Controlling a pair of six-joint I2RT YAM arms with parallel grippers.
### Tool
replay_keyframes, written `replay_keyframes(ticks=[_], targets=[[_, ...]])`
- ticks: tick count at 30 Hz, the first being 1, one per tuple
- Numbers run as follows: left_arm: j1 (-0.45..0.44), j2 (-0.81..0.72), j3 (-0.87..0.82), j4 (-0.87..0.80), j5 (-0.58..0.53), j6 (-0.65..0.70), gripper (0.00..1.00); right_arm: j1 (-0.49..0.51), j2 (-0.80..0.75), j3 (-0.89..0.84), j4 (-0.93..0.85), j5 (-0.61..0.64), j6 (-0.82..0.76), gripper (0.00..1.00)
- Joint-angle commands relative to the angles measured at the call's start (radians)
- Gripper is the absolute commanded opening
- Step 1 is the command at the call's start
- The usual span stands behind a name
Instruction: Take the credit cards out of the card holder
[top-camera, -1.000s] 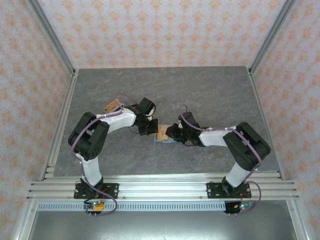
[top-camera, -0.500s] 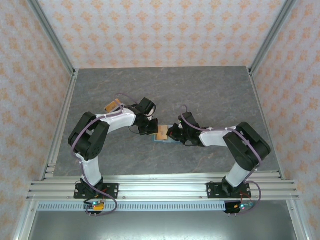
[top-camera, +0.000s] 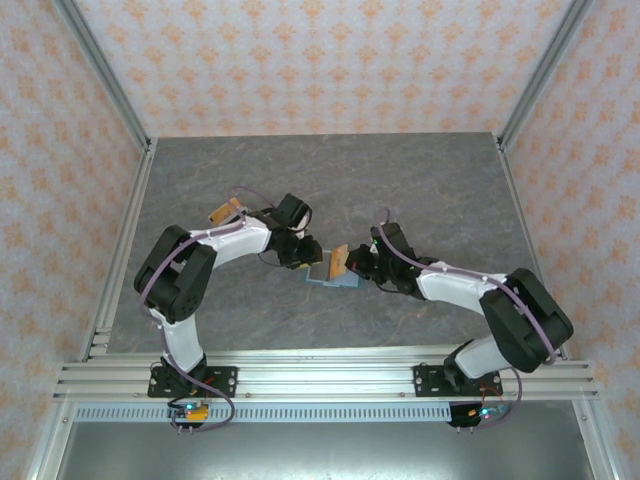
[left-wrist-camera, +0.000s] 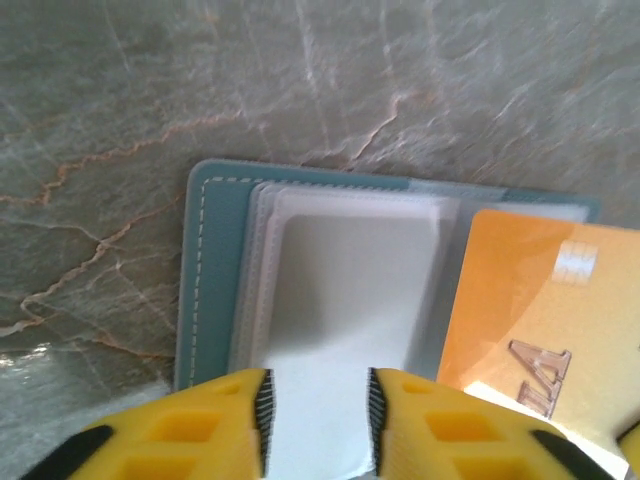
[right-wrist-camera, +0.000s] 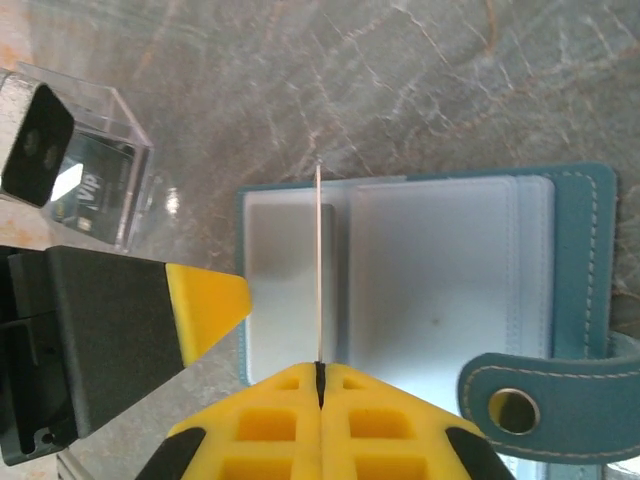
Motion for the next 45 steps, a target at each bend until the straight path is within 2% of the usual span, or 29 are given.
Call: replay_keyframes(ticks=[1, 5, 11, 15, 21, 25, 35, 40, 42, 43, 45], targets=[[0.016, -0.106, -0.039, 0.077, -0.027, -0.079, 0.40, -0.018, -0.035, -0.003, 0.034, -0.046, -0.021, 0.00], [0.035, -0.203, -0.130, 0.210, -0.037, -0.186, 0.51, -0.031, -0.052, 0.009, 0.086, -0.118, 0.002, 0.00], [0.055, -0.316, -0.267, 0.435, 0.040, -0.333, 0.70, -0.034, -0.080, 0.026, 0.157, -0.185, 0.058, 0.00], [0.074, -0.334, -0.300, 0.583, 0.144, -0.435, 0.73, -0.039, -0.105, 0.032, 0.223, -0.215, 0.127, 0.00], [0.076, -0.362, -0.284, 0.694, 0.202, -0.493, 0.72, -0.048, -0.149, 0.045, 0.261, -0.234, 0.192, 0.00], [0.079, -0.360, -0.281, 0.782, 0.233, -0.543, 0.66, -0.060, -0.164, 0.062, 0.276, -0.252, 0.220, 0.00], [0.086, -0.389, -0.281, 0.832, 0.278, -0.527, 0.29, -0.063, -0.167, 0.087, 0.270, -0.252, 0.247, 0.00], [0.085, -0.438, -0.264, 0.726, 0.265, -0.433, 0.08, -0.066, -0.170, 0.079, 0.251, -0.230, 0.239, 0.00], [0.088, -0.450, -0.243, 0.661, 0.259, -0.378, 0.00, -0.068, -0.170, 0.087, 0.218, -0.222, 0.221, 0.03], [0.086, -0.455, -0.233, 0.626, 0.254, -0.349, 0.00, -0.067, -0.172, 0.097, 0.181, -0.214, 0.206, 0.09], [0.088, -0.465, -0.217, 0.570, 0.240, -0.297, 0.00, -0.067, -0.178, 0.110, 0.105, -0.193, 0.167, 0.31]])
